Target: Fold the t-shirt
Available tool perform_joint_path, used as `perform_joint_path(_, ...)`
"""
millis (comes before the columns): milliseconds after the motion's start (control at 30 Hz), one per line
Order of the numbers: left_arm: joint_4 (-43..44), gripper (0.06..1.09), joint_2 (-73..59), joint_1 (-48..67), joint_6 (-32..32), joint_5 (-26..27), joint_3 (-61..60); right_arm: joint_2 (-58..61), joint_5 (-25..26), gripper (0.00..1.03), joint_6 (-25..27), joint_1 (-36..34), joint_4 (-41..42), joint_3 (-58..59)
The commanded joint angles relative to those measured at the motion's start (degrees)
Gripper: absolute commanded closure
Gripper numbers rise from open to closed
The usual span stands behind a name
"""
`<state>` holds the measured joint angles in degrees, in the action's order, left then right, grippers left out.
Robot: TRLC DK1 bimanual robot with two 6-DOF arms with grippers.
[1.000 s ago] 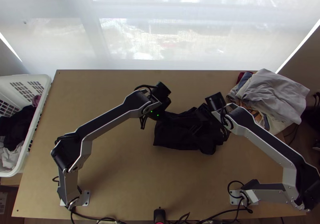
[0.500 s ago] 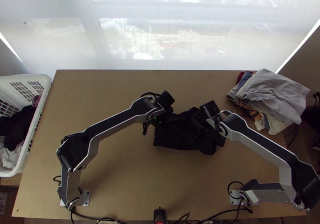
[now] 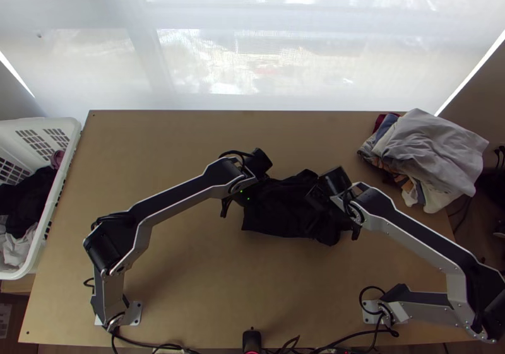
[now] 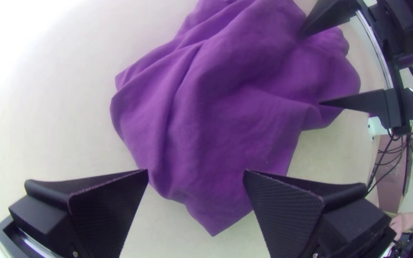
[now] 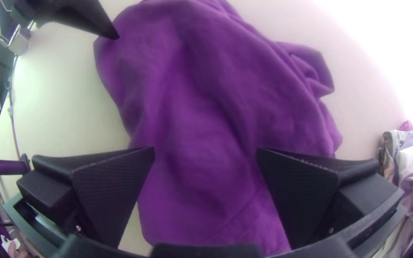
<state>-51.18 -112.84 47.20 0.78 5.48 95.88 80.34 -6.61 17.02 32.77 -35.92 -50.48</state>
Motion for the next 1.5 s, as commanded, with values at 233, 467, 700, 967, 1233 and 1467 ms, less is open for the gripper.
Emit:
perform_joint_path(233, -1.3, 0.12, 4.5, -1.1, -0.7, 0.0, 0.0, -7.6, 3.0, 0.04, 3.2, 4.0, -4.0, -5.9)
perform_joint_path(467, -1.9, 0.12, 4.7, -1.8, -0.2, 0.0, -0.1, -8.9, 10.1, 0.04, 6.2, 16.0, 1.9, 2.8)
perform_joint_path(700, -1.9, 0.12, 4.7, -1.7, 0.0, 0.0, 0.1, -5.8, 16.6, 0.04, 9.7, 21.5, 16.4, 9.4)
perform_joint_path(967, -2.1, 0.12, 4.9, -1.8, -0.1, 0.0, 0.1, 1.2, 17.6, 0.04, 11.2, 21.5, 25.9, 13.3)
perform_joint_path(1233, -2.1, 0.12, 4.4, -1.8, -0.1, 0.0, 0.5, 6.7, 19.1, 0.04, 12.2, 19.8, 31.5, 14.0)
perform_joint_path(1467, -2.7, 0.12, 4.6, -1.8, 0.0, 0.0, 0.9, 12.0, 21.1, 0.06, 14.0, 15.9, 36.4, 12.4)
